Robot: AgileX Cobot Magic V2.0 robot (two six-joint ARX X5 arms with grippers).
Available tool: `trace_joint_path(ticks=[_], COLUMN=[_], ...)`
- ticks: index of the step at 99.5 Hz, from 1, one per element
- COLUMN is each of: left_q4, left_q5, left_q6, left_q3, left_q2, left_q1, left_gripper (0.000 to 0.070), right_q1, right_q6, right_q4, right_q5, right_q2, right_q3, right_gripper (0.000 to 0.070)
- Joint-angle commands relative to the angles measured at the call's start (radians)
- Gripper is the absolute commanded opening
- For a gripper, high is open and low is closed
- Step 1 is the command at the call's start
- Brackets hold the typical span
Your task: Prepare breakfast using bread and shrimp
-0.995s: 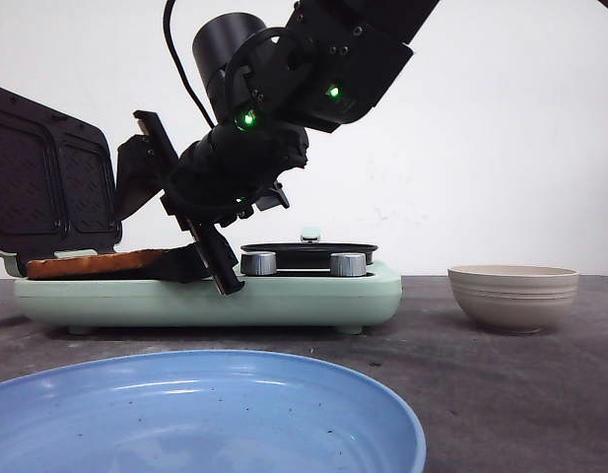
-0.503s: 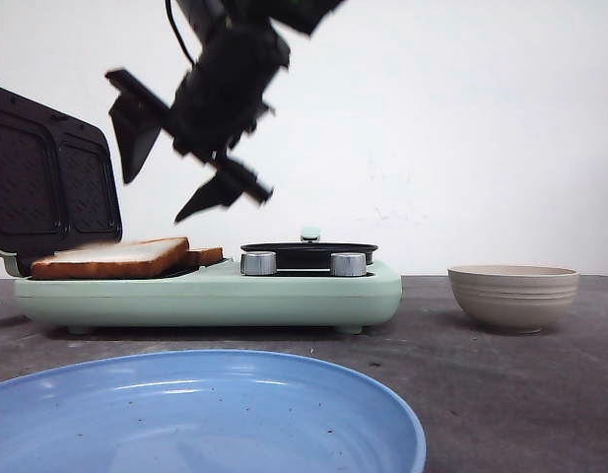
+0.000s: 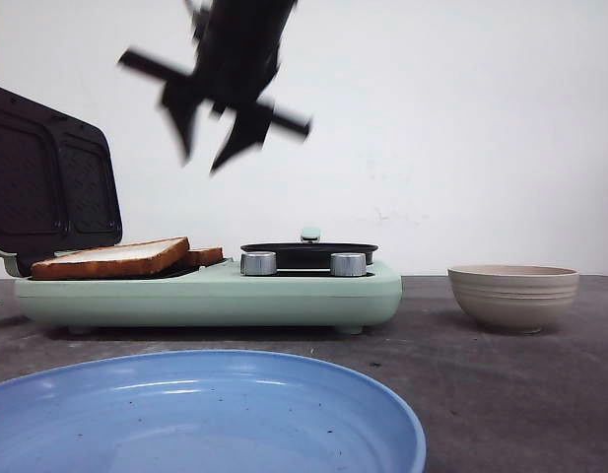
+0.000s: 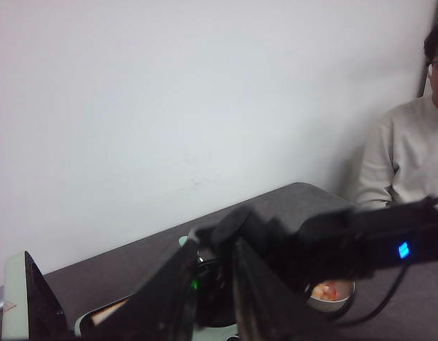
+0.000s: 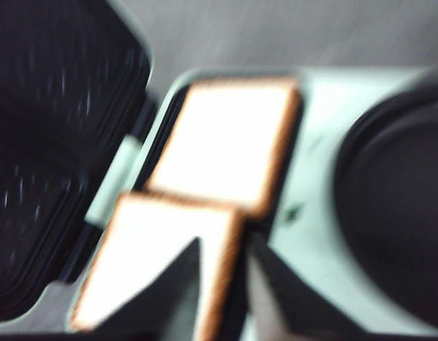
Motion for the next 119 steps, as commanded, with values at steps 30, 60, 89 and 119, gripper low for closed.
trace_joint_path(ticks=[30, 60, 89, 119], left_q4=[0.003, -0.021, -0.017, -0.041], left_q5=[-0.083, -0.084, -0.083, -0.084], left_q6=[0.042, 0.04, 0.033, -0.017], left_q3=[0.015, 0.013, 0.011, 0.011], left_q2=[0.002, 0.004, 0.021, 0.022], left_q1=[-0.009, -0.009, -0.009, -0.009], left_gripper=[0.0015, 0.0014, 0.0014, 0.0014], right_q1=[-0.019, -0.021, 0.084, 0.155], right_q6=[-0.107, -0.108, -0.108, -0.183], right_q4=[-0.277, -0.71, -0.791, -0.846], right_q5=[0.342, 0.58, 0.776, 0.453], right_q2=[-0.219, -0.302, -0.353, -0.497], right_q3=[0.017, 0.017, 0.017, 0.017], right_gripper=[0.0005, 0.0005, 0.0006, 0.0006])
